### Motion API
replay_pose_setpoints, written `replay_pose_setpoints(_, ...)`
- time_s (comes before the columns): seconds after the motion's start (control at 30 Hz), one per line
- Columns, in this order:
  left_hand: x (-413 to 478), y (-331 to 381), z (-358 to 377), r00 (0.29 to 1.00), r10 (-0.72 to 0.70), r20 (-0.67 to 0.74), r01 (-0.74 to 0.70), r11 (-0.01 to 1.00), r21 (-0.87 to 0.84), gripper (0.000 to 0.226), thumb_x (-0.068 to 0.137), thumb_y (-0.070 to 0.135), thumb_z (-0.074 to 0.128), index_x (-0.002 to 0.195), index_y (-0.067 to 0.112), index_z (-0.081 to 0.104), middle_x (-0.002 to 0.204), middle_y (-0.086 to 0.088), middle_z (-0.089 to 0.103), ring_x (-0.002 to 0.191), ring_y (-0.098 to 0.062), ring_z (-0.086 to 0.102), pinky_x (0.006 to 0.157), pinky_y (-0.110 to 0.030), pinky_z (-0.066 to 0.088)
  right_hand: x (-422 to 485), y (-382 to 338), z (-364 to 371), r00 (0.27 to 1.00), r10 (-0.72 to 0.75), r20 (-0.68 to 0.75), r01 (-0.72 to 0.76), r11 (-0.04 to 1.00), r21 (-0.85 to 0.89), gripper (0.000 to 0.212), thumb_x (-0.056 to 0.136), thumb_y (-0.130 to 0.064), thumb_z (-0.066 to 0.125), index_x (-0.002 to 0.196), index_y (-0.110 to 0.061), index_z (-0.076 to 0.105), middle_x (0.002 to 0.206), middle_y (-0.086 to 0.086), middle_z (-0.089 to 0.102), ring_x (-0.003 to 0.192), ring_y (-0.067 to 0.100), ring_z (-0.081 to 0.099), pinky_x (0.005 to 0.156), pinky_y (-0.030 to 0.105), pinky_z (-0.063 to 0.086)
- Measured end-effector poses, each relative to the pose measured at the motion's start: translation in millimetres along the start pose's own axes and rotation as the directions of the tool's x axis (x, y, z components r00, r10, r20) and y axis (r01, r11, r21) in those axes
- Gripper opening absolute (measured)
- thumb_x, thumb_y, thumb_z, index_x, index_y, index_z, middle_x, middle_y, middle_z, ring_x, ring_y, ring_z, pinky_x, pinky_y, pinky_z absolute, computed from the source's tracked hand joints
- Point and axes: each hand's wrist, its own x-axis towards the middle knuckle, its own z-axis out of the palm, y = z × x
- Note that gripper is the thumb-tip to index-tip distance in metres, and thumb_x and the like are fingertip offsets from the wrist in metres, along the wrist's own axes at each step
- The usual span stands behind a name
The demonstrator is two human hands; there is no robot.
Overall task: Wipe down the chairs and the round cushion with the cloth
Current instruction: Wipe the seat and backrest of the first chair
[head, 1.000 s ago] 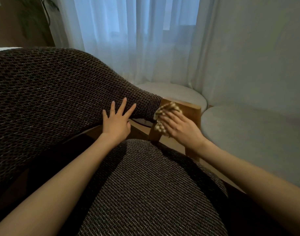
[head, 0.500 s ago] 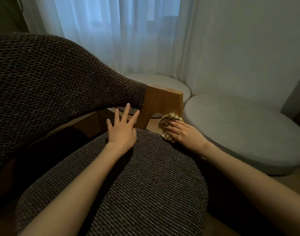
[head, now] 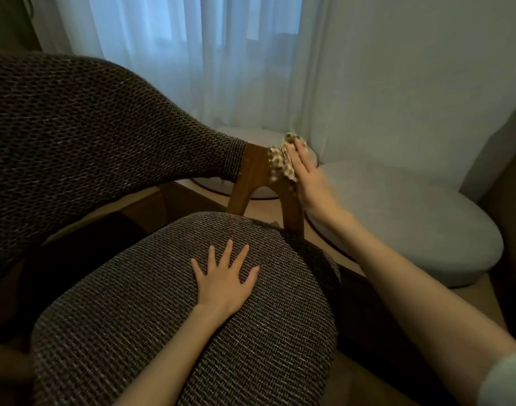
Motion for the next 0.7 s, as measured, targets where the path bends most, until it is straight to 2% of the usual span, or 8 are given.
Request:
replay_pose_setpoints(0.07,1,2,2,1.0,-0.009,-0.013,0.009,1.0,0.003,0.063,0.09,0.07,0.009,0.147,0.048,-0.002,0.16,0.008,-0.009,0.146,-0.03,-0.013,0.108,-0.063,-0.014,6,-2,6,0.996,0.076,-0.044,-0.071,0.992,0.101,0.067,0.093,0.001,0.048,0.152,-0.012,0.017,0.16,0.009,0.008,0.146,0.024,0.006,0.117,0.029,0.008)
replay_pose_setpoints(0.1,2,4,3,1.0,-0.012,-0.016,0.012,1.0,0.004,0.062,0.09,0.069,0.009,0.148,0.048,-0.003,0.16,0.008,-0.01,0.145,-0.031,-0.013,0.107,-0.063,-0.015,10,-2,8,0.993,0.099,-0.064,-0.09,0.987,0.132,0.067,0.091,0.004,0.045,0.151,-0.011,0.019,0.158,0.011,0.012,0.145,0.024,0.01,0.117,0.029,0.008)
replay_pose_setpoints(0.2,8,7,6,0.999,-0.017,-0.032,0.017,1.0,0.016,0.06,0.091,0.066,0.009,0.147,0.048,-0.005,0.159,0.008,-0.012,0.145,-0.033,-0.015,0.107,-0.064,-0.015,21,5,14,0.982,0.154,-0.106,-0.126,0.964,0.232,0.06,0.088,0.006,0.044,0.145,-0.006,0.029,0.146,0.018,0.031,0.135,0.027,0.029,0.114,0.032,0.021)
replay_pose_setpoints(0.27,14,9,8,0.999,-0.012,-0.042,0.013,1.0,0.024,0.059,0.092,0.065,0.008,0.147,0.048,-0.007,0.159,0.007,-0.013,0.144,-0.034,-0.015,0.107,-0.064,-0.015,23,10,22,0.965,0.237,-0.117,-0.19,0.93,0.315,0.057,0.09,0.002,0.047,0.144,-0.005,0.03,0.141,0.017,0.036,0.13,0.025,0.036,0.105,0.024,0.026)
replay_pose_setpoints(0.37,22,12,10,0.998,-0.002,-0.058,0.003,1.0,0.031,0.058,0.093,0.063,0.008,0.146,0.048,-0.009,0.159,0.005,-0.013,0.144,-0.036,-0.016,0.107,-0.064,-0.015,16,15,38,0.927,0.354,-0.122,-0.26,0.844,0.469,0.049,0.097,-0.014,0.048,0.141,-0.01,0.029,0.139,0.011,0.042,0.127,0.02,0.042,0.101,0.025,0.034)
replay_pose_setpoints(0.47,28,15,13,0.998,-0.002,-0.068,0.005,0.999,0.035,0.059,0.092,0.062,0.007,0.146,0.047,-0.01,0.159,0.005,-0.014,0.144,-0.036,-0.017,0.108,-0.064,-0.014,-10,23,61,0.897,0.439,-0.06,-0.342,0.772,0.535,0.042,0.099,-0.033,0.044,0.134,-0.012,0.034,0.131,0.005,0.051,0.118,0.016,0.049,0.094,0.025,0.04)
replay_pose_setpoints(0.6,31,14,17,0.997,0.001,-0.081,0.003,0.999,0.048,0.061,0.089,0.063,0.0,0.146,0.047,-0.012,0.159,0.005,-0.015,0.144,-0.035,-0.017,0.107,-0.063,-0.015,-51,37,85,0.883,0.464,0.075,-0.431,0.736,0.522,0.046,0.099,-0.04,0.04,0.137,-0.016,0.032,0.128,-0.006,0.048,0.114,0.004,0.045,0.092,0.019,0.033)
replay_pose_setpoints(0.7,31,13,18,0.997,0.001,-0.082,0.003,0.998,0.059,0.062,0.087,0.064,-0.003,0.145,0.047,-0.013,0.159,0.005,-0.015,0.144,-0.035,-0.016,0.107,-0.062,-0.015,-49,42,80,0.894,0.421,0.153,-0.434,0.73,0.528,0.044,0.1,-0.036,0.042,0.137,-0.014,0.03,0.128,-0.006,0.046,0.117,0.006,0.044,0.094,0.018,0.032)
